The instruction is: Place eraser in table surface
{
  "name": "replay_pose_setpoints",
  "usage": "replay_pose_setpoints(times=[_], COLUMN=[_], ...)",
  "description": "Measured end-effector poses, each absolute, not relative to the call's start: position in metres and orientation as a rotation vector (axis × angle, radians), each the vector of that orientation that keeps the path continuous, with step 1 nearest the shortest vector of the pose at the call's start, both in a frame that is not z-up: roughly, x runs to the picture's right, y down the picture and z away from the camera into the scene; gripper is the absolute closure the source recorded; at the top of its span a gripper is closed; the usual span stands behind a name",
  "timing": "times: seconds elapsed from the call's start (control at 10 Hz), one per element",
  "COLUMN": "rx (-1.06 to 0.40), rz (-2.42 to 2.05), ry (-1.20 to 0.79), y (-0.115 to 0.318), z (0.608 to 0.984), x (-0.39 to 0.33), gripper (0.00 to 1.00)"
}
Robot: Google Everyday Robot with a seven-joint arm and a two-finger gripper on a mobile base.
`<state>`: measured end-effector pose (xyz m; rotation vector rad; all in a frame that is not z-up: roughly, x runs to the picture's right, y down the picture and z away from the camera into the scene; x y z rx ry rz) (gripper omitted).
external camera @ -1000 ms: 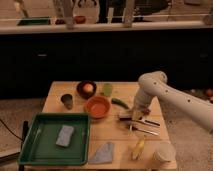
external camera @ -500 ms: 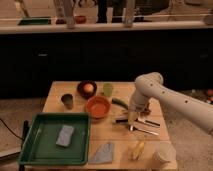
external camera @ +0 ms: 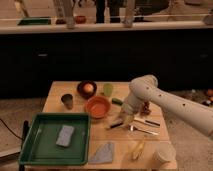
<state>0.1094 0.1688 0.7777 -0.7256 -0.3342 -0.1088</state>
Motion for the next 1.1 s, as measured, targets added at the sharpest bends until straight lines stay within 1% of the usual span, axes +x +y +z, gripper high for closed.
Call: replay_pose_setpoints(times=[0.3,1.1], rx=[-0.744,-0.800], rz=[-0.217,-0.320], ry=[-0.404,-0.533], y=[0.178,0.204], z=[0.779,0.793], x=[0.097,0.066], gripper=[0.99,0.99])
